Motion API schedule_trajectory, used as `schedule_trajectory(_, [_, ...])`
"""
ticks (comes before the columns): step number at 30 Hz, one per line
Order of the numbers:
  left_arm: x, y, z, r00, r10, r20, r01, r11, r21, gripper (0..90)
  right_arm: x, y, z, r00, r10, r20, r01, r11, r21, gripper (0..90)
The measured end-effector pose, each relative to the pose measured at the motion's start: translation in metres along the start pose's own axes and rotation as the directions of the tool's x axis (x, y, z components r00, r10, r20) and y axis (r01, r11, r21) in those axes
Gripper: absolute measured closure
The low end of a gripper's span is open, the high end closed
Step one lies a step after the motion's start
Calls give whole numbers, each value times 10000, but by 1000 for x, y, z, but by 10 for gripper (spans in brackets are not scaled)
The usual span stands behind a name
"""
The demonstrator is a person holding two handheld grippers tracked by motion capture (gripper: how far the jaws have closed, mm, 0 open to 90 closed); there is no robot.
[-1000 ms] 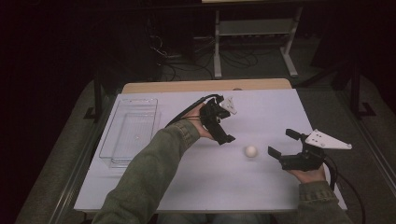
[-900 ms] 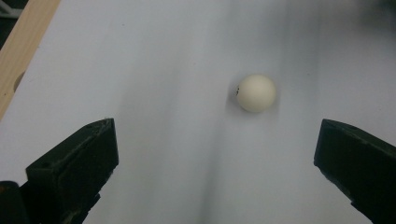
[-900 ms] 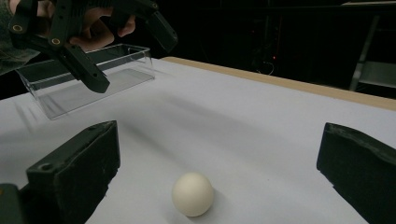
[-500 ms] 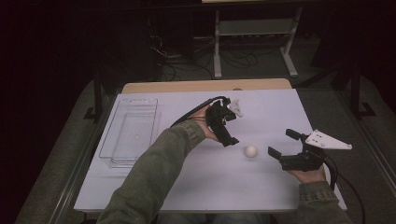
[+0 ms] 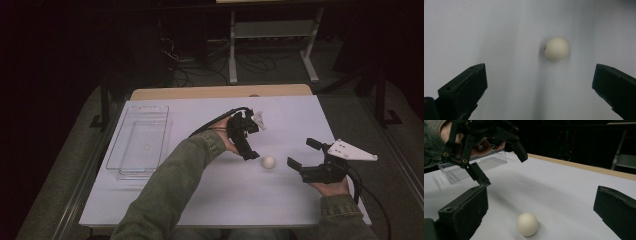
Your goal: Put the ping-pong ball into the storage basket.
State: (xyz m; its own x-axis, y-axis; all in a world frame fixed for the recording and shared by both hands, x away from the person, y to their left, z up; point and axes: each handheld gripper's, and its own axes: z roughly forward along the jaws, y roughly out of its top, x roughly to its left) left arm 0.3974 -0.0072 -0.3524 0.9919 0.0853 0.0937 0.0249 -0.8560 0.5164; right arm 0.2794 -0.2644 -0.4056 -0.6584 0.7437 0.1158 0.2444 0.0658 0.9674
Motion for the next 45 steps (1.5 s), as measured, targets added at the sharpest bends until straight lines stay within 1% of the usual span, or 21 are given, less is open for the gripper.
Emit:
schedule_trajectory(13, [-1, 6, 12, 9997, 172, 199, -178, 9993, 325, 0, 0, 0, -1, 10000, 11, -5, -11, 10000, -3, 0])
schedule_trajectory(16, [-2, 8, 16, 9994, 177, 303, -189, 9990, 400, 0, 0, 0, -1, 10000, 15, -1, -15, 10000, -13, 0])
schedule_trajectory(19, [-3, 11, 20, 9989, 282, 379, -303, 9980, 559, 0, 0, 0, -1, 10000, 17, -1, -17, 10000, -15, 0])
schedule_trajectory(29, [-5, 19, 32, 9974, 411, 598, -454, 9963, 725, 0, -1, -1, -2, 10000, 65, 14, -65, 10000, -29, 0])
schedule_trajectory(32, [-5, 20, 37, 9964, 525, 667, -582, 9946, 863, 0, -1, -1, -3, 10000, 64, 19, -64, 10000, -28, 0])
schedule_trajectory(38, [-6, 21, 44, 9956, 523, 781, -594, 9940, 917, 0, -1, -1, -3, 10000, 68, 16, -68, 10000, -25, 0])
schedule_trajectory(40, [-6, 21, 46, 9957, 463, 806, -536, 9944, 906, 0, -1, -1, -3, 10000, 68, 15, -68, 10000, -16, 0])
schedule_trajectory(42, [-5, 21, 48, 9950, 553, 835, -637, 9928, 1014, 0, -1, -1, -3, 10000, 77, 15, -77, 10000, -8, 0])
schedule_trajectory(44, [-6, 22, 50, 9951, 508, 852, -599, 9924, 1071, 0, -1, -1, -3, 10000, 87, 15, -87, 10000, -4, 0])
schedule_trajectory(45, [-5, 22, 51, 9948, 546, 856, -641, 9915, 1128, 0, -1, -2, -3, 10000, 85, 14, -85, 10000, -2, 0])
